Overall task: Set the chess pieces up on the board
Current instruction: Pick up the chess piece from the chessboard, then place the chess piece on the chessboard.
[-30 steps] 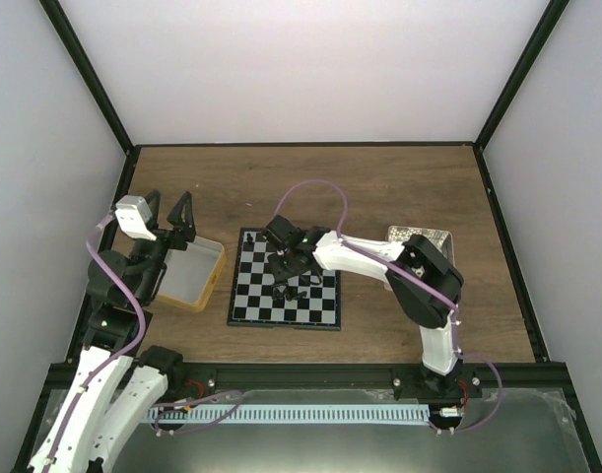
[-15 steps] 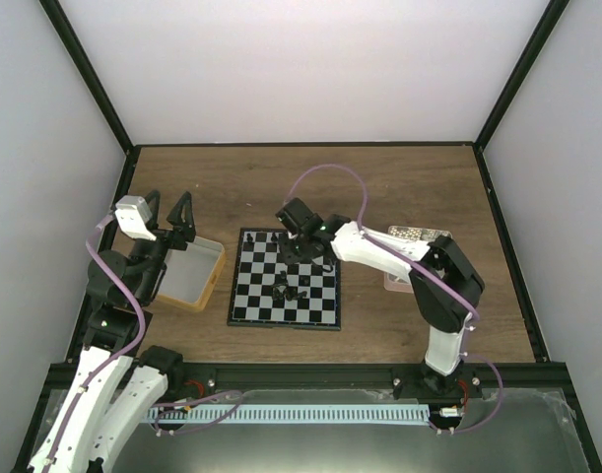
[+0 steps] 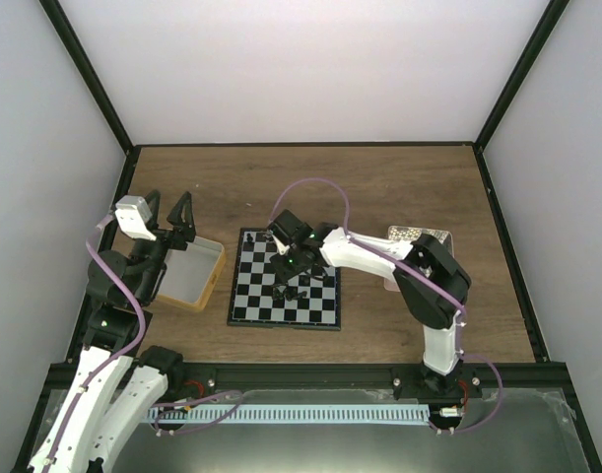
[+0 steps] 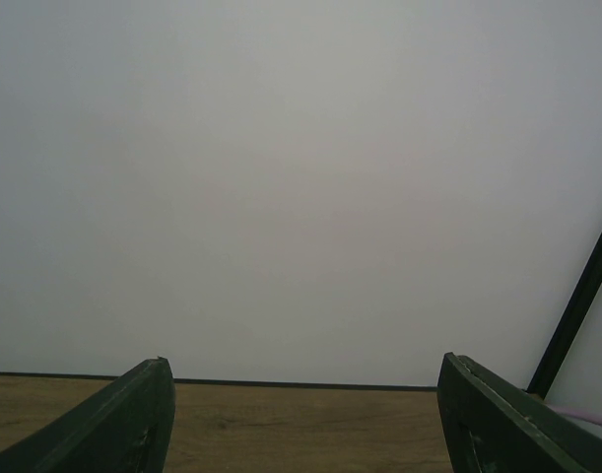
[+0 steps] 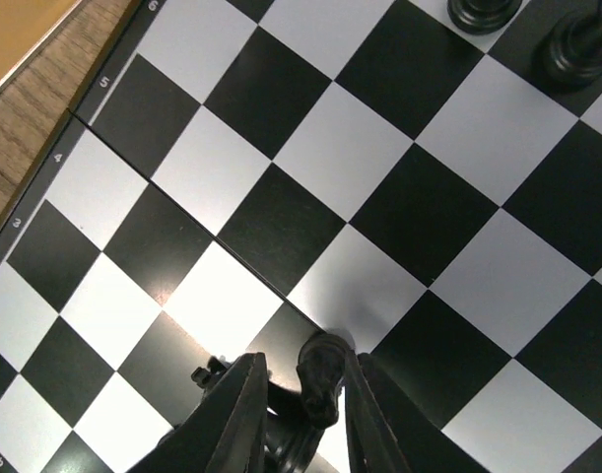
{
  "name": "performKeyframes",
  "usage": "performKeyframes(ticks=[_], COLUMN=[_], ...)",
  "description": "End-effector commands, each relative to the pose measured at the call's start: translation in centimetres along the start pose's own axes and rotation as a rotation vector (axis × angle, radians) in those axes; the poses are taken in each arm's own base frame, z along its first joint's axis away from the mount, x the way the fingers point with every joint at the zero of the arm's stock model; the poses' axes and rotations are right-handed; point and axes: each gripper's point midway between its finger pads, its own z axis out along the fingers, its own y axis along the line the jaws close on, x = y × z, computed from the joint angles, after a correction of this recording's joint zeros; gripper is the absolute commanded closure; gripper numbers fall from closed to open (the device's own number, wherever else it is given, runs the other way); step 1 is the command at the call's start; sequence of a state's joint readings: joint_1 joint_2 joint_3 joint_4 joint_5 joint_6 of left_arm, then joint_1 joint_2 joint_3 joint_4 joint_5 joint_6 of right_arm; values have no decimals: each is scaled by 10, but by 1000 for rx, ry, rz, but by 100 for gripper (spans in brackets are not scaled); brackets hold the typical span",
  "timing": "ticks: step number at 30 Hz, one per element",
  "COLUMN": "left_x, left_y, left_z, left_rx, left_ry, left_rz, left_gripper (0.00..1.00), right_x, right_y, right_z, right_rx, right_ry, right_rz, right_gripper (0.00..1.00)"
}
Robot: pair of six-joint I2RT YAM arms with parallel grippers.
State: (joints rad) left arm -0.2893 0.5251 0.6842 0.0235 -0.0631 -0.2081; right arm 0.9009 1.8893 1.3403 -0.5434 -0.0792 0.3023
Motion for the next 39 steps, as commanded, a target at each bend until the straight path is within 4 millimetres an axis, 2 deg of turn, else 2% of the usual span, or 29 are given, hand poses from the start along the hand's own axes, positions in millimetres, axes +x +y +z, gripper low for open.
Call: performKeyframes(ticks=[1, 8, 12, 16, 20, 24, 27, 32, 39], left_x=[-10, -10, -10, -10, -10, -11, -12, -12, -11], left_y=[0, 0, 0, 0, 0, 0, 0, -1, 0], left_z=[-2, -2, -2, -2, -2, -3, -3, -4, -3], left_rx=[-2, -1, -1, -2, 0, 1, 0, 2, 0], left_ry=[-28, -29, -27, -28, -28, -31, -33, -35, -32], left_rz=[2, 1, 2, 1, 1, 3, 2, 2, 2], left_gripper=[25, 25, 25, 25, 25, 25, 25, 25, 25], right_x=[2, 5, 2, -10, -24, -22, -16, -13, -28], right_y=[4, -2, -4, -14, -34, -61, -83, -105, -126], right_z=[6, 11, 10, -2, -20, -27, -29, -29, -27], right_rx=[-1, 38, 50, 115, 192, 238, 278, 309, 327], right_ry=[22, 35, 21, -48, -144, -161, -145, -147, -186], right_rz=[-26, -19, -8, 29, 92, 189, 259, 335, 378], right_gripper=[77, 76, 87, 90, 90, 90, 90, 90, 90])
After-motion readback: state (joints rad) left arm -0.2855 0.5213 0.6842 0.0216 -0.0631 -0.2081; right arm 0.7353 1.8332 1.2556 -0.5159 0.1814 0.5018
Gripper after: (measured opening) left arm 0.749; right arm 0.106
